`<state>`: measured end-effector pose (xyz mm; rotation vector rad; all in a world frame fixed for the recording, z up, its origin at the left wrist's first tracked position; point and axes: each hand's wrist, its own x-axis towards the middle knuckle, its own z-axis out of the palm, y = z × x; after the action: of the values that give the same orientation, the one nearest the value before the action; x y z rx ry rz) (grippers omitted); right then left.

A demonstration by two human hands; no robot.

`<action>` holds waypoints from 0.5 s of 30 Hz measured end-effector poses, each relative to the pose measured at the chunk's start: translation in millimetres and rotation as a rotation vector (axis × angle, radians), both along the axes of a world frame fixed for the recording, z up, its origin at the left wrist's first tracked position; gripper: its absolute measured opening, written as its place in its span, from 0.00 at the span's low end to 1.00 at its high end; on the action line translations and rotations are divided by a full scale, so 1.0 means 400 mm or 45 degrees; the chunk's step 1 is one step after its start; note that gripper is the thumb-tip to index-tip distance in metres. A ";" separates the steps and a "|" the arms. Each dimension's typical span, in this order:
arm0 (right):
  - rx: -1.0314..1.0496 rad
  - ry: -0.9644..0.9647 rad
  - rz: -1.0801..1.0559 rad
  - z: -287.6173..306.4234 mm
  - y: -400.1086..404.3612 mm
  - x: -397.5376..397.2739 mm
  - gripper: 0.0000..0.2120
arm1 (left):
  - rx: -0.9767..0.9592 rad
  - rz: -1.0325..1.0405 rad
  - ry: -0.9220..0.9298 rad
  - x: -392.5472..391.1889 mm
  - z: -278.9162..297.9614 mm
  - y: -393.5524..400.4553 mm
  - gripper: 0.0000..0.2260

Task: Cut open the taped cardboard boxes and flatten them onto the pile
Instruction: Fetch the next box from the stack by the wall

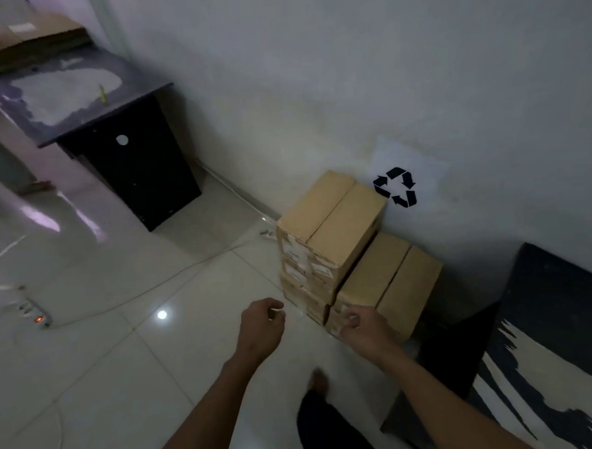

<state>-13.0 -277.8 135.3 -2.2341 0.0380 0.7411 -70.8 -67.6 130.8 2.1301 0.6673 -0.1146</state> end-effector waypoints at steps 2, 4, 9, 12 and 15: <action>0.007 -0.001 -0.058 -0.012 0.029 0.062 0.15 | 0.008 -0.043 0.012 0.078 -0.008 0.036 0.10; 0.010 -0.006 -0.105 -0.026 0.056 0.133 0.13 | 0.014 -0.076 0.016 0.159 -0.015 0.066 0.11; 0.023 0.119 -0.262 -0.051 0.109 0.295 0.13 | -0.004 -0.139 0.152 0.350 -0.022 0.125 0.14; 0.025 0.216 -0.357 -0.079 0.134 0.389 0.20 | -0.019 -0.180 0.244 0.472 -0.026 0.156 0.17; -0.028 0.230 -0.416 -0.103 0.145 0.468 0.21 | -0.003 -0.208 0.322 0.588 -0.047 0.181 0.20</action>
<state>174.2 -219.9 93.9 -2.1034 0.4896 0.7590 164.4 4.7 112.0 2.1856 0.6352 -0.4798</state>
